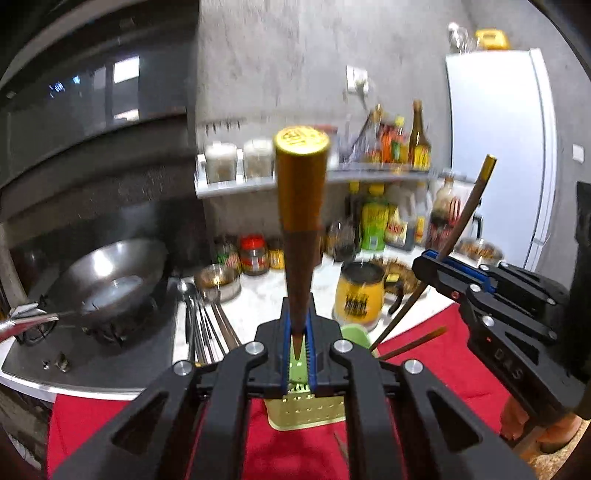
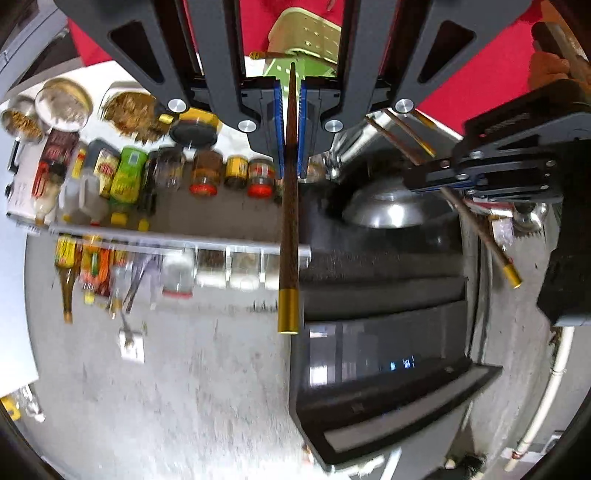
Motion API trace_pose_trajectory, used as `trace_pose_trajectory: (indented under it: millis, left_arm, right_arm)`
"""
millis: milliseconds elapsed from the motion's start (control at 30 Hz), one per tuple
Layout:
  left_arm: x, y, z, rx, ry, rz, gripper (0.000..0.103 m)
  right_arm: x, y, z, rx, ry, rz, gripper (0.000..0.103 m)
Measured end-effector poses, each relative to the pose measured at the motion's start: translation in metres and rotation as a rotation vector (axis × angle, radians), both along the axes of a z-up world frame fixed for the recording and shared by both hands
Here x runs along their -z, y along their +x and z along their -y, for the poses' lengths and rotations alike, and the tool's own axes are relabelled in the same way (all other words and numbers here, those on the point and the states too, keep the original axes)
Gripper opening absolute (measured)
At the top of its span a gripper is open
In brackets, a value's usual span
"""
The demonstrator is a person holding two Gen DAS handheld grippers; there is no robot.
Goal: Organize utensils
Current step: 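Open both tools and move them back over the remaining chopsticks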
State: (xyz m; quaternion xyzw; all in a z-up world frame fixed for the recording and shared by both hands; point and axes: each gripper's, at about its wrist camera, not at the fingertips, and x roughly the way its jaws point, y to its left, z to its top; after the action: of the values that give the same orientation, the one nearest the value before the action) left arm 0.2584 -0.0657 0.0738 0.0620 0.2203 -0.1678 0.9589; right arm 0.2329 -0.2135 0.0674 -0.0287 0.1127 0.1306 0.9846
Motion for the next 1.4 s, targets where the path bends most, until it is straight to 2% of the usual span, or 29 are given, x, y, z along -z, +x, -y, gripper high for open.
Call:
trace_pose_trajectory:
  millis: [133,200,233,300,333,400,500,567,633,767,933,1100,1200,1267,1300,1400]
  left_arm:
    - [0.023,0.026,0.002,0.004,0.011,-0.073,0.006]
    - [0.031,0.037,0.003,-0.007,0.018,-0.100,0.006]
    - [0.033,0.039,0.002,-0.014,0.016,-0.107,0.006]
    - [0.031,0.041,-0.005,-0.035,-0.003,-0.110,0.008]
    - [0.026,0.036,-0.010,-0.040,-0.027,-0.098,0.010]
    - [0.012,0.020,-0.020,-0.056,-0.050,-0.053,0.026]
    - [-0.006,-0.014,-0.033,-0.091,-0.061,0.018,0.035]
    - [-0.011,-0.035,-0.043,-0.130,-0.066,0.025,0.039]
    - [-0.009,-0.054,-0.050,-0.156,-0.069,0.020,0.039]
    - [0.024,-0.098,-0.062,-0.193,-0.028,-0.027,0.039]
    - [0.085,-0.142,-0.069,-0.185,0.019,-0.127,0.039]
    - [0.141,-0.167,-0.081,-0.187,0.002,-0.245,0.039]
    - [0.161,-0.175,-0.088,-0.201,-0.007,-0.288,0.039]
    - [0.168,-0.178,-0.092,-0.212,-0.008,-0.297,0.039]
    - [0.170,-0.178,-0.094,-0.215,-0.015,-0.301,0.039]
    - [0.174,-0.180,-0.096,-0.211,-0.027,-0.313,0.039]
  right_arm:
    - [0.020,0.019,-0.001,0.001,-0.018,-0.058,0.008]
    - [0.025,0.025,-0.002,0.006,-0.030,-0.079,0.013]
    - [0.025,0.025,-0.001,0.012,-0.031,-0.080,0.027]
    - [0.019,0.015,0.005,0.023,-0.013,-0.053,0.044]
    - [0.013,0.008,0.009,0.027,-0.008,-0.034,0.045]
    - [0.003,-0.007,0.014,0.037,-0.009,-0.008,0.045]
    - [-0.009,-0.035,0.023,0.051,-0.007,0.012,0.045]
    - [-0.010,-0.057,0.027,0.059,-0.009,0.013,0.045]
    - [-0.006,-0.077,0.031,0.068,-0.013,-0.007,0.045]
    - [0.027,-0.110,0.032,0.061,-0.012,-0.096,0.045]
    - [0.096,-0.148,0.021,0.042,-0.041,-0.250,0.045]
    - [0.149,-0.171,0.006,0.021,-0.044,-0.374,0.045]
    - [0.170,-0.177,-0.005,-0.004,-0.041,-0.434,0.044]
    - [0.177,-0.176,-0.015,-0.032,-0.050,-0.459,0.039]
    - [0.180,-0.175,-0.020,-0.043,-0.053,-0.466,0.028]
    - [0.184,-0.167,-0.037,-0.081,-0.065,-0.490,0.023]
